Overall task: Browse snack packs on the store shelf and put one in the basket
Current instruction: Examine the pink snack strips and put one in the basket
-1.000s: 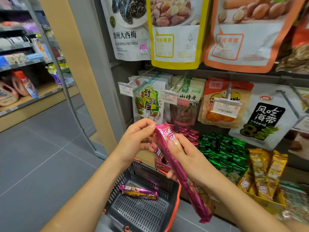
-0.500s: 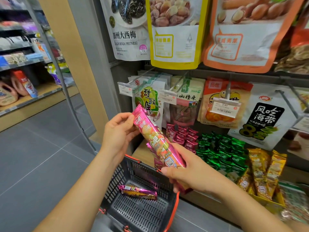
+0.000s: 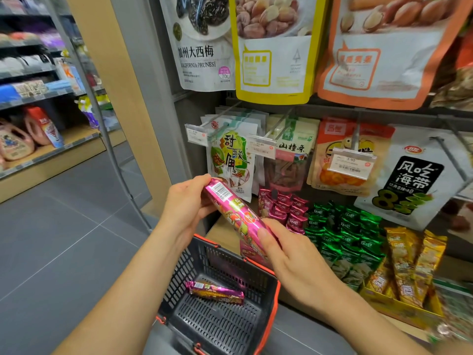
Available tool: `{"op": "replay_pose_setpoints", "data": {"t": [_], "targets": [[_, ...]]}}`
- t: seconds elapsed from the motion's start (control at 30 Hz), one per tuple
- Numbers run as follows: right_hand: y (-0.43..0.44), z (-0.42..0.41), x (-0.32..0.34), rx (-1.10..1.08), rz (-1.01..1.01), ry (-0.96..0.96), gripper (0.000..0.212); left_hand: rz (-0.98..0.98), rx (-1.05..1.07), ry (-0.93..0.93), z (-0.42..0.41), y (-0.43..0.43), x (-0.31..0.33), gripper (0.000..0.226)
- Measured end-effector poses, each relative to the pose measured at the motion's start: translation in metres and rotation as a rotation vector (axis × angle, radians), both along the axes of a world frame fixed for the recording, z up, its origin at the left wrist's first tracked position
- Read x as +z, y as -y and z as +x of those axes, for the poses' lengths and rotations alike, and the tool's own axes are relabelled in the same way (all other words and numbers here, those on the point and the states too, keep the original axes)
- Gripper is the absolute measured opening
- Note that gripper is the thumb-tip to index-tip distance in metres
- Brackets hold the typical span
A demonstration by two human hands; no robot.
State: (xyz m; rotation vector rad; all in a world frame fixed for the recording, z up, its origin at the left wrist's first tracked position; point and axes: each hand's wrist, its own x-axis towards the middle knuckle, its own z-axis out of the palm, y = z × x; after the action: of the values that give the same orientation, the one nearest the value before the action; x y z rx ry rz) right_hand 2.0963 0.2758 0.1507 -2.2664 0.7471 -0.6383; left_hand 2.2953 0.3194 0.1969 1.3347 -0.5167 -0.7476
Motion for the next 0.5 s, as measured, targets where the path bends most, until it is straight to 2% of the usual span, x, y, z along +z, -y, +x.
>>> {"op": "replay_pose_setpoints", "data": {"t": [0.17, 0.3, 0.33, 0.43, 0.5], "targets": [[0.004, 0.002, -0.002, -0.023, 0.218, 0.077, 0.036, -0.047, 0.011, -0.056, 0.003, 0.002, -0.004, 0.034], [0.002, 0.002, -0.003, -0.076, 0.242, 0.118, 0.030, -0.062, -0.078, -0.045, -0.002, 0.005, -0.009, 0.016], [0.001, 0.001, -0.004, -0.092, 0.233, 0.122, 0.031, -0.054, -0.090, -0.042, -0.006, 0.006, -0.011, 0.018], [-0.001, 0.001, -0.002, -0.108, 0.219, 0.132, 0.042, -0.047, -0.099, -0.082, -0.015, 0.009, -0.012, 0.032], [-0.002, 0.002, 0.000, -0.101, 0.235, 0.111, 0.061, -0.053, -0.153, -0.120, -0.019, 0.009, -0.013, 0.038]]}}
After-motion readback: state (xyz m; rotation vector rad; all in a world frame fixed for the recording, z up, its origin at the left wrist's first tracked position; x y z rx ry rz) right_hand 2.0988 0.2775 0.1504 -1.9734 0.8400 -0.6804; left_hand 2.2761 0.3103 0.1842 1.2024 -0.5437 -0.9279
